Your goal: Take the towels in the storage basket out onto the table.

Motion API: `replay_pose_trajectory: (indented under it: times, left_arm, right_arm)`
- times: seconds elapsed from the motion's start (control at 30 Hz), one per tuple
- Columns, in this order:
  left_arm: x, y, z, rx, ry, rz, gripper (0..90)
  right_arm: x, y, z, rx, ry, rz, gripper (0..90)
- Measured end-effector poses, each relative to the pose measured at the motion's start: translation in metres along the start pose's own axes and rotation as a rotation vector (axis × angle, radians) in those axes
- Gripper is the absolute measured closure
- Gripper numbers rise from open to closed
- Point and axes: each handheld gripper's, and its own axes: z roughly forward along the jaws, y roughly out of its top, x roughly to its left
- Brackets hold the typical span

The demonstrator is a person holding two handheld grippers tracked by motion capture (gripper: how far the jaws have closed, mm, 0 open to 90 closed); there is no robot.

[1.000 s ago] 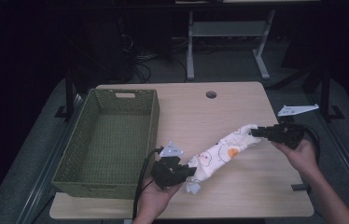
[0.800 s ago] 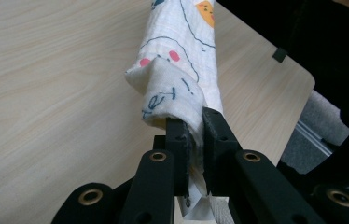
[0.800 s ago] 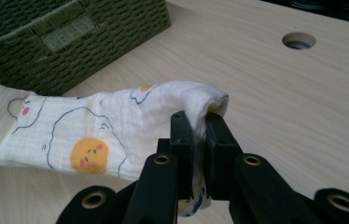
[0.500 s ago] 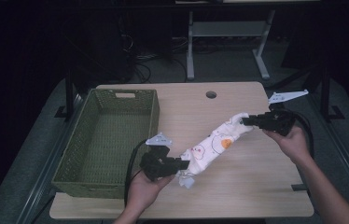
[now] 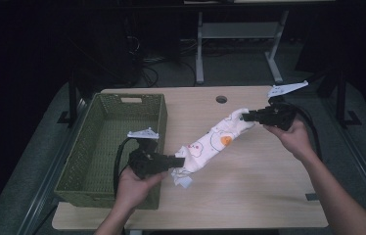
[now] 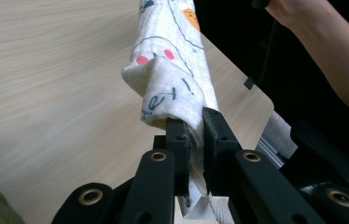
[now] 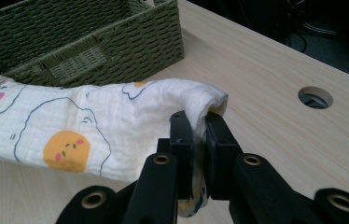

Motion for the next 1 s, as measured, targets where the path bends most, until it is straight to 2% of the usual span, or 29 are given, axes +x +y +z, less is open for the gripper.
replay_pose_trajectory:
  times: [0.3, 0.37, 1.0]
  left_arm:
    - [0.009, -0.001, -0.022, -0.024, 0.015, -0.015, 82.3]
    - [0.012, -0.002, -0.027, -0.047, 0.005, -0.04, 82.2]
    - [0.028, -0.015, -0.067, -0.102, 0.055, -0.086, 82.2]
  right_arm:
    - [0.006, 0.024, 0.023, 0.006, 0.033, -0.035, 83.3]
    - [0.008, 0.03, 0.027, 0.006, 0.038, -0.042, 83.3]
    - [0.026, 0.084, 0.073, 0.025, 0.101, -0.118, 83.3]
